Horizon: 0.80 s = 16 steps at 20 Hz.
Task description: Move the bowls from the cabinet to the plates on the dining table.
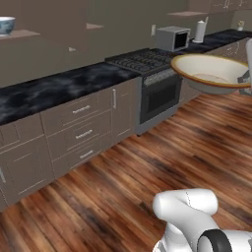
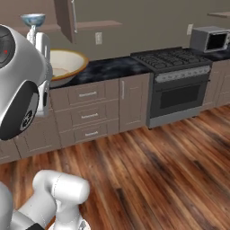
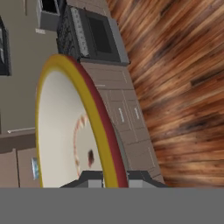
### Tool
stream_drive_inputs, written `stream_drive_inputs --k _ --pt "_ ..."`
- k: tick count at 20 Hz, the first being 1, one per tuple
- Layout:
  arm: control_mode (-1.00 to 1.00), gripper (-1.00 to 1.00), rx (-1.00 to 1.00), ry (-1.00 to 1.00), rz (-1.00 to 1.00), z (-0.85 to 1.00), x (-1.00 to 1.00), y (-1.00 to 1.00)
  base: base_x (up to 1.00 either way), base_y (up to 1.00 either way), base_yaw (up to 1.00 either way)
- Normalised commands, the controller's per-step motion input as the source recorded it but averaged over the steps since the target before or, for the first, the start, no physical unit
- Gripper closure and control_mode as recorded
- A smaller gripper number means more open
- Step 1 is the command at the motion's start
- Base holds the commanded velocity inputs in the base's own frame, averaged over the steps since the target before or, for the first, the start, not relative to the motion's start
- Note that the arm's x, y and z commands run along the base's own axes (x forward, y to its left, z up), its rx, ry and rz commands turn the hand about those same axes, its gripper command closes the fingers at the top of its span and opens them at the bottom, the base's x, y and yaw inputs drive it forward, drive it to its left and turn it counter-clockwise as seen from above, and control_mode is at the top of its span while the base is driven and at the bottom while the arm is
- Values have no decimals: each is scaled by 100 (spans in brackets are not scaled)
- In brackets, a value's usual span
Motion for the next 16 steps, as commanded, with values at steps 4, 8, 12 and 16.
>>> stream_drive_inputs --k 4,8,12,16 --pt "100 100 0 0 0 0 0 0 0 0 -25" --pt "100 100 0 0 0 0 0 0 0 0 -25" --pt "100 100 0 0 0 0 0 0 0 0 -25" --pt "100 100 0 0 0 0 0 0 0 0 -25"
